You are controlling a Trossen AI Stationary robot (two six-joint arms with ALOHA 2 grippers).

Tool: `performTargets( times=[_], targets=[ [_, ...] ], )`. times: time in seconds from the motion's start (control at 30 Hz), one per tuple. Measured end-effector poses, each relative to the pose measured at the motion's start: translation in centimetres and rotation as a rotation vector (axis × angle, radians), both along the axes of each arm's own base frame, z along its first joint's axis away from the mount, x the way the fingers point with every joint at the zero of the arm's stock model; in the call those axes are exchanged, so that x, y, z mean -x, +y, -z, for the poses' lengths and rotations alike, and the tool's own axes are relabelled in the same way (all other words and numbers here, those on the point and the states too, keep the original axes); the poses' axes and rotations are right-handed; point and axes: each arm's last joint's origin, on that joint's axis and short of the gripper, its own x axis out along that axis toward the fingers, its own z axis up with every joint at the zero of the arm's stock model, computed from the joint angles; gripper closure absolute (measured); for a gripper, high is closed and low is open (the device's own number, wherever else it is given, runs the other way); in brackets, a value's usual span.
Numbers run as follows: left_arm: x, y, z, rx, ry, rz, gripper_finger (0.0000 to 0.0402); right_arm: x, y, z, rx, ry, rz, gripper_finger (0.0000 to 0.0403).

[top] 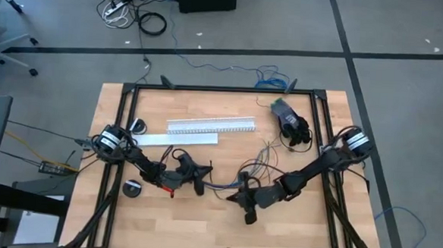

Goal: Ziptie cables
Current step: Wrap the colored wires together using a zip tie

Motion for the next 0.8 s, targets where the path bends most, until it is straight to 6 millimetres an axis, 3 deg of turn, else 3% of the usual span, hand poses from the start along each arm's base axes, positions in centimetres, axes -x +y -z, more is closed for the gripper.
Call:
performTargets(
  times=[0.13,0.27,0.47,0.8],
  targets=[
    [-0.4,-0.3,-0.3,-0.009,-0.001,0.047,0.0401,0.2,-1.2,-2.7,0.014,-0.059,0.037,0.0402],
    [-1.3,-0.8,-0.9,-0.031,-0.016,0.095,0.0401,0.1,-2.8,-3.8,0.024,-0.055,0.078,0.0402],
    [-2.3,-1.3,-1.7,-0.042,-0.041,0.157,0.0401,-0.1,-4.3,-3.1,0.017,0.03,0.107,0.0402],
    [-3.1,-1.7,-2.4,-0.012,-0.076,0.192,0.0401,-0.2,-4.7,-3.0,0.02,0.043,0.119,0.0403]
  ],
)
